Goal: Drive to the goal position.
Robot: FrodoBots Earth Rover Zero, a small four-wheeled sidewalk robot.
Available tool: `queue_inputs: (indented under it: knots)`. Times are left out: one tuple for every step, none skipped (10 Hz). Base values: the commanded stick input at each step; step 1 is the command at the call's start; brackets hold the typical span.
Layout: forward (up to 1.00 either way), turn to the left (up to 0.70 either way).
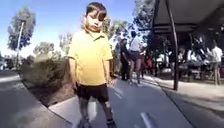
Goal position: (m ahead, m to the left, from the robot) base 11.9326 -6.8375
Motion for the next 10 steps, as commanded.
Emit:
queue_inputs:
  knots:
    - [0.0, -0.72]
    - [0.0, 0.0]
    - [0.0, 0.0]
    - [0.67, 0.0]
    - [0.89, 0.0]
    - [0.91, 0.0]
    - [0.93, 0.0]
    - [0.93, 0.0]
    - [0.95, 0.0]
    - [0.98, 0.0]
